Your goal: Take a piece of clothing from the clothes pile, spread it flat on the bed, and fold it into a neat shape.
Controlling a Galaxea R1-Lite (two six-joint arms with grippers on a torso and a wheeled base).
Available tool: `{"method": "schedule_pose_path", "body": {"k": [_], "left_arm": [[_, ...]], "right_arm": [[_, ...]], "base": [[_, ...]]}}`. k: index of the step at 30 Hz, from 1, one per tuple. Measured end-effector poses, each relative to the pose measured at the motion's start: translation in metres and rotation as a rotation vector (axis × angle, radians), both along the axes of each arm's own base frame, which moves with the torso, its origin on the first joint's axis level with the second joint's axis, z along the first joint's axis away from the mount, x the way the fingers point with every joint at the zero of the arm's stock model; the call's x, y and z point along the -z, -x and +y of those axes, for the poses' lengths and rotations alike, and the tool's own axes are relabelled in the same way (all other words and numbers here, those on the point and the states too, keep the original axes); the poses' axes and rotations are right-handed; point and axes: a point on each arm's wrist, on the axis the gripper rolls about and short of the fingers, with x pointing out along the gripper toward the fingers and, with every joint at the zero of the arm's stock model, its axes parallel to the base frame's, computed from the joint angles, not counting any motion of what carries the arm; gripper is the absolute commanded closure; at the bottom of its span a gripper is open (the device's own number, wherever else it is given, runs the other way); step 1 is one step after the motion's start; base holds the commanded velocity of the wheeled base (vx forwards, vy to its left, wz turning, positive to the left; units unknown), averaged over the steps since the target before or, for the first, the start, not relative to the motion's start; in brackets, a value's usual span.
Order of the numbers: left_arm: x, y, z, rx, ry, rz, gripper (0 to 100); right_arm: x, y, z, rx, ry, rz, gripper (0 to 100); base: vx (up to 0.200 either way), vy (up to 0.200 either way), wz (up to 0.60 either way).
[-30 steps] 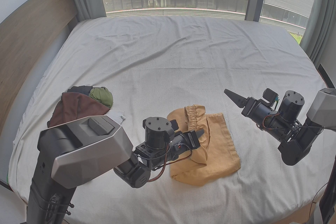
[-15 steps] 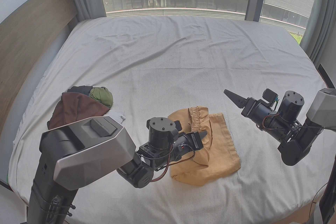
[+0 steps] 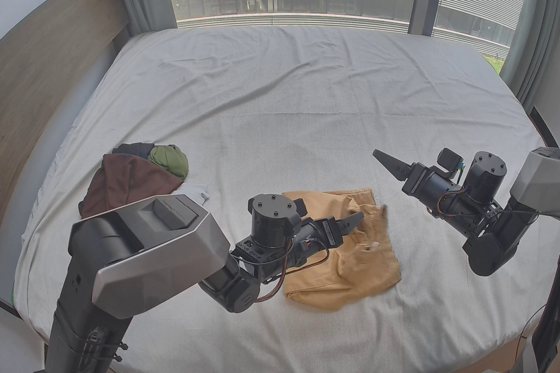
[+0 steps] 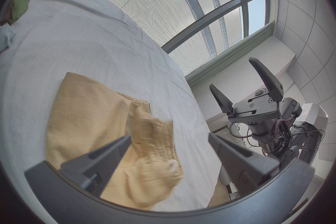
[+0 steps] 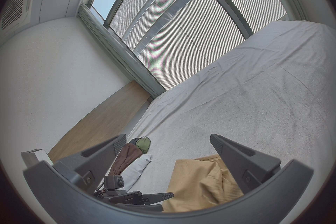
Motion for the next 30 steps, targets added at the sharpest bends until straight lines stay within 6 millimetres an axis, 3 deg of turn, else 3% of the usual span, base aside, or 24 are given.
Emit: {"method": "schedule_pose_path", "body": {"k": [7,16,24,30], "left_arm": [[-0.001,0.001,-0.002,-0.011,0.004,-0.009,0],[0.001,0.004,0.014,-0.043,-0.011,-0.002,0],[-0.003,0.014,0.049,-0.085,-0.048,-0.005,0],[-0.006,0.021,0.089,-0.132,-0.068,-0.014,0]], "right_arm": [[0.0,-0.001,-0.001,0.004,0.0,0.0,0],[0.005,-0.001,-0.001,0.003,0.004,0.015,0],[0.017,-0.001,0.0,0.001,0.02,0.056,0],[0.031,0.001,0.0,-0.003,0.04,0.099,0]], "base": [[0.0,0.0,0.0],[0.0,0.0,0.0],[0.0,0.0,0.0],[0.0,0.0,0.0]]}}
